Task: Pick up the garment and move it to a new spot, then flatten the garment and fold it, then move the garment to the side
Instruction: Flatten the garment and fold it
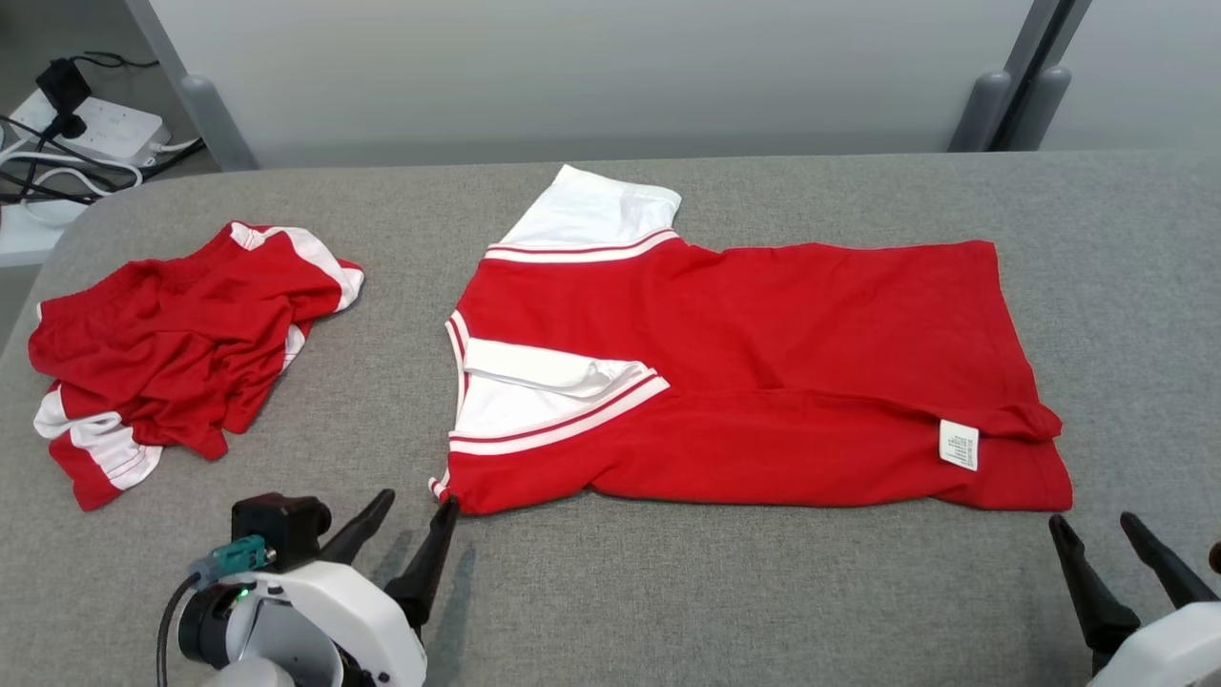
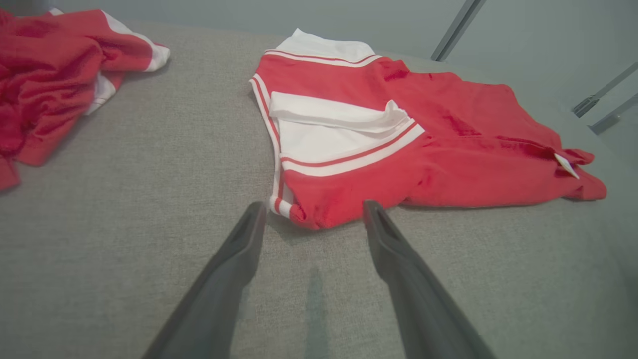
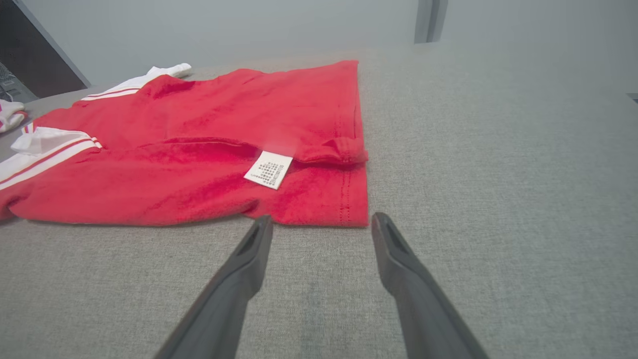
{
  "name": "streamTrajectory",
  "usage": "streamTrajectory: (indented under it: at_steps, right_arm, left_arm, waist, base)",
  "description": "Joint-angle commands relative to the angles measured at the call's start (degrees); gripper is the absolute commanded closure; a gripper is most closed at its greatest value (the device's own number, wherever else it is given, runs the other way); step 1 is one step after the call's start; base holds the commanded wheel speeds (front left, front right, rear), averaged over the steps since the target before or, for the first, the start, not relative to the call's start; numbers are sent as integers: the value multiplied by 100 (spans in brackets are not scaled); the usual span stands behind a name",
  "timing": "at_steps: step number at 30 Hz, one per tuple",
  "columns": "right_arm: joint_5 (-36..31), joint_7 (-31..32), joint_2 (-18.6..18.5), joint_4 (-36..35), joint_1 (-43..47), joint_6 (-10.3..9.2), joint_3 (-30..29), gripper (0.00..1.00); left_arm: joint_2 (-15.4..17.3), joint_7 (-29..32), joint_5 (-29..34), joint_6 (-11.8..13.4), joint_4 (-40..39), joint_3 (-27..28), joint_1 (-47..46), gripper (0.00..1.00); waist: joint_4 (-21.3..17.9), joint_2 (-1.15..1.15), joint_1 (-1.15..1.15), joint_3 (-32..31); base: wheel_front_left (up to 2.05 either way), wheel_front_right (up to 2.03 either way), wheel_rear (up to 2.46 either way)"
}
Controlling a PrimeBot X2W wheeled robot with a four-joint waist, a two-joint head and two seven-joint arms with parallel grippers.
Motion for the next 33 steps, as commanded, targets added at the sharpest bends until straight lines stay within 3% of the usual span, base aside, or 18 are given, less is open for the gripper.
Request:
streamTrajectory:
  at_steps: [1,5,7,13,14,16,17,19,21,24,25,26,31,32,33]
  right_arm:
    - [38,-102,-147,-103,-230,1,97,0]
    - [78,-336,-196,346,-547,1,72,0]
    - [126,-396,-198,576,-676,1,112,6]
    - [299,-548,-253,1178,-971,1,210,0]
    - [342,-582,-270,1269,-1027,1,238,5]
    - [409,-639,-321,1456,-1139,1,304,7]
    - [445,-670,-344,1543,-1194,1,345,16]
    - [529,-727,-387,1706,-1301,1,430,15]
    - [603,-762,-428,1848,-1387,1,527,40]
    - [686,-839,-486,2008,-1487,1,661,67]
    - [709,-870,-507,2057,-1519,1,700,71]
    - [978,-1135,-713,2470,-1790,1,1112,100]
    - [1040,-1198,-758,2528,-1803,1,1163,100]
    - [1063,-1215,-769,2550,-1826,1,1196,100]
    - [1063,-1215,-769,2550,-1826,1,1196,100]
  left_arm:
    - [143,-80,42,-32,-58,232,-355,0]
    - [4,-180,110,-252,525,181,-650,0]
    - [-84,-208,124,-384,787,137,-786,0]
    - [-316,-334,163,-735,1460,39,-1137,0]
    - [-348,-354,173,-781,1546,25,-1188,0]
    - [-406,-384,201,-879,1702,-20,-1283,0]
    - [-437,-404,210,-917,1777,-34,-1323,0]
    - [-492,-428,219,-1002,1925,-66,-1399,0]
    - [-529,-455,240,-1069,2063,-92,-1475,0]
    - [-588,-490,265,-1169,2234,-133,-1580,0]
    - [-609,-481,263,-1207,2289,-151,-1608,0]
    - [-407,-110,-22,-1193,1603,-174,-1284,0]
    - [-288,178,-102,-1111,1267,-236,-1162,0]
    - [-293,221,-127,-1111,1153,-246,-1162,59]
    - [-293,221,-127,-1111,1153,-246,-1162,59]
  waist:
    - [11,0,0,61]
    - [26,0,0,229]
    - [53,0,0,294]
    - [122,0,0,433]
    - [132,0,0,460]
    - [149,0,0,500]
    - [157,0,0,518]
    - [169,0,0,552]
    - [178,0,0,579]
    - [190,0,0,620]
    - [189,0,0,633]
    - [127,0,0,704]
    - [126,0,0,723]
    - [111,0,0,737]
    - [111,0,0,737]
  base:
    - [0,0,0]
    - [0,0,0]
    - [0,0,0]
    - [0,0,0]
    - [0,0,0]
    - [0,0,0]
    - [0,0,0]
    - [0,0,0]
    - [0,0,0]
    - [0,0,0]
    - [0,0,0]
    - [0,0,0]
    - [0,0,0]
    - [0,0,0]
    - [0,0,0]
